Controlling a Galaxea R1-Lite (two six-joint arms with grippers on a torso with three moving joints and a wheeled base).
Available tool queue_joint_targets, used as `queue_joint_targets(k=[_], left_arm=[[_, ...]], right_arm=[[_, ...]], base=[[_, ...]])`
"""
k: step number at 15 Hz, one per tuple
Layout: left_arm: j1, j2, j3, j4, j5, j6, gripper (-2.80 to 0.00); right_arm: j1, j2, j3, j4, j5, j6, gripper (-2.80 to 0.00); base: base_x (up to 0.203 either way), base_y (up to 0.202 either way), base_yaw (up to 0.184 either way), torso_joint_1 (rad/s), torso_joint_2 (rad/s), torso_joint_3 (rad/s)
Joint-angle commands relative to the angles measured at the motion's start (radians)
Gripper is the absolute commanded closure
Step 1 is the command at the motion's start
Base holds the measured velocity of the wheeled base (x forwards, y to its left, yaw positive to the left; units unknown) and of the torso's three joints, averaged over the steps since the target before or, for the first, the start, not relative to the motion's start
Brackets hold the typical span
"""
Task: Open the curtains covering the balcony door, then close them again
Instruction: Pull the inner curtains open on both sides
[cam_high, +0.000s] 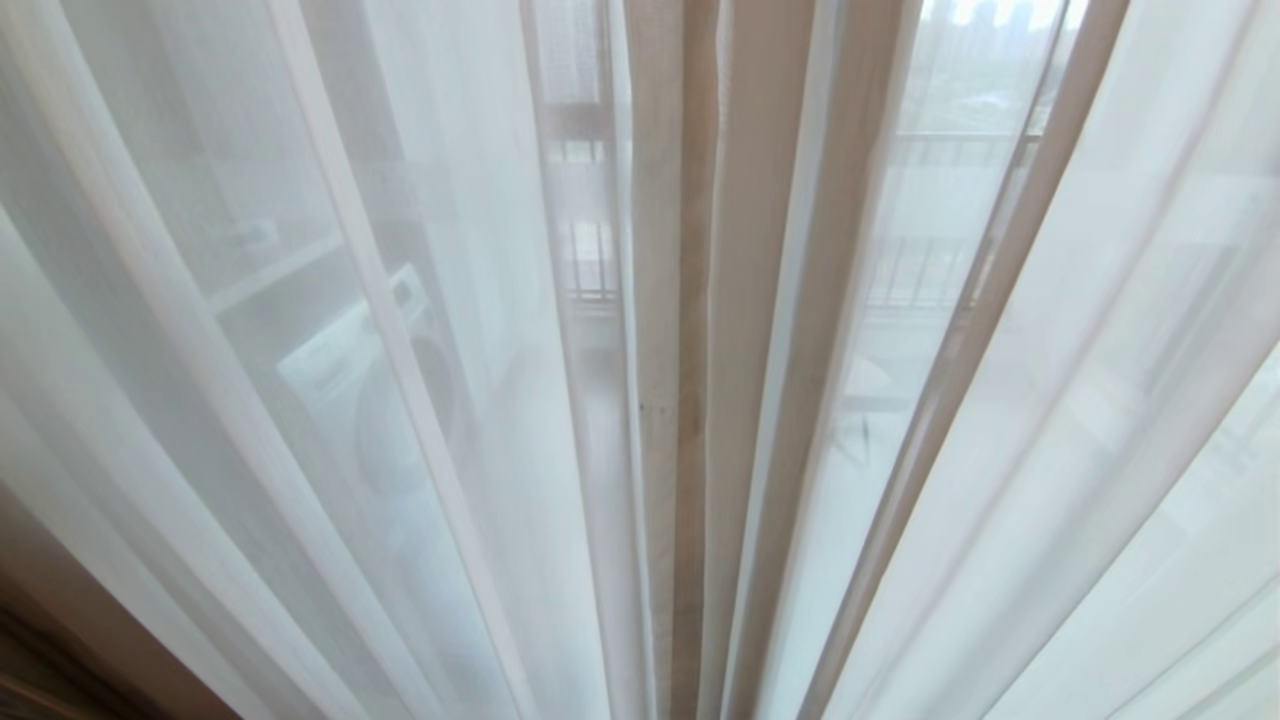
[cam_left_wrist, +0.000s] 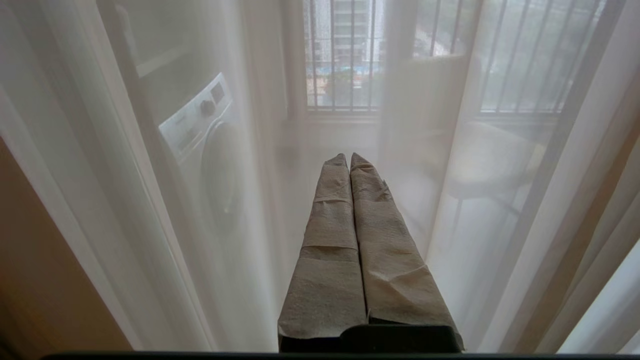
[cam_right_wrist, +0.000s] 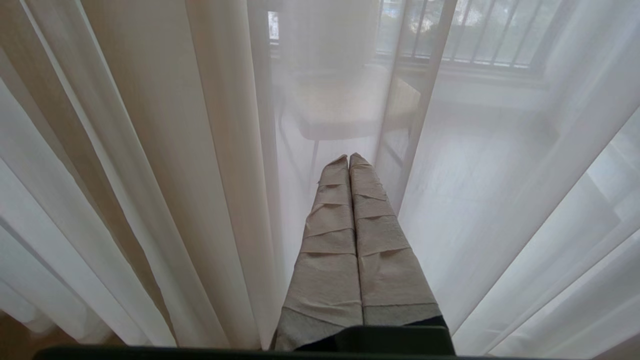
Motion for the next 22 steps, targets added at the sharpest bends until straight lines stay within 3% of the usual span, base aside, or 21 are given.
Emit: queue_joint_targets(k=[1, 3, 8, 11, 13, 16, 20, 22], left_arm=[[-0.005, 0.126, -0.064, -0.007, -0.018, -0.001, 0.0], [-0.045, 0.239, -0.145, -0.012, -0.031, -0.001, 0.0], [-0.317, 0.558, -0.379, -0.085, -0.047, -0.005, 0.0], [-0.433, 0.737, -0.519, -0.145, -0.051, -0.008, 0.0], [-0.471, 0.846, -0.604, -0.19, -0.083, -0.015, 0.0], [-0.484, 1.0, -0.756, -0.223, -0.228, -0.025, 0.0], [-0.526, 1.181, -0.972, -0.232, -0.279, -0.026, 0.0], [-0.567, 1.219, -1.011, -0.235, -0.283, -0.025, 0.0]], right_arm=[[0.0, 0.0, 0.0, 0.0, 0.001, -0.001, 0.0], [0.001, 0.0, 0.0, 0.0, 0.001, -0.001, 0.0], [0.0, 0.0, 0.0, 0.0, 0.001, -0.001, 0.0], [0.001, 0.0, 0.0, 0.0, 0.001, -0.001, 0.0], [0.001, 0.0, 0.0, 0.0, 0.001, -0.001, 0.0], [0.001, 0.0, 0.0, 0.0, 0.001, -0.001, 0.0], [0.001, 0.0, 0.0, 0.0, 0.001, -0.001, 0.0], [0.001, 0.0, 0.0, 0.0, 0.001, -0.001, 0.0]], base=[[0.0, 0.0, 0.0, 0.0, 0.0, 0.0], [0.0, 0.0, 0.0, 0.0, 0.0, 0.0], [0.0, 0.0, 0.0, 0.0, 0.0, 0.0], [0.0, 0.0, 0.0, 0.0, 0.0, 0.0], [0.0, 0.0, 0.0, 0.0, 0.0, 0.0], [0.0, 0.0, 0.0, 0.0, 0.0, 0.0], [0.0, 0.0, 0.0, 0.0, 0.0, 0.0], [0.0, 0.0, 0.0, 0.0, 0.0, 0.0]])
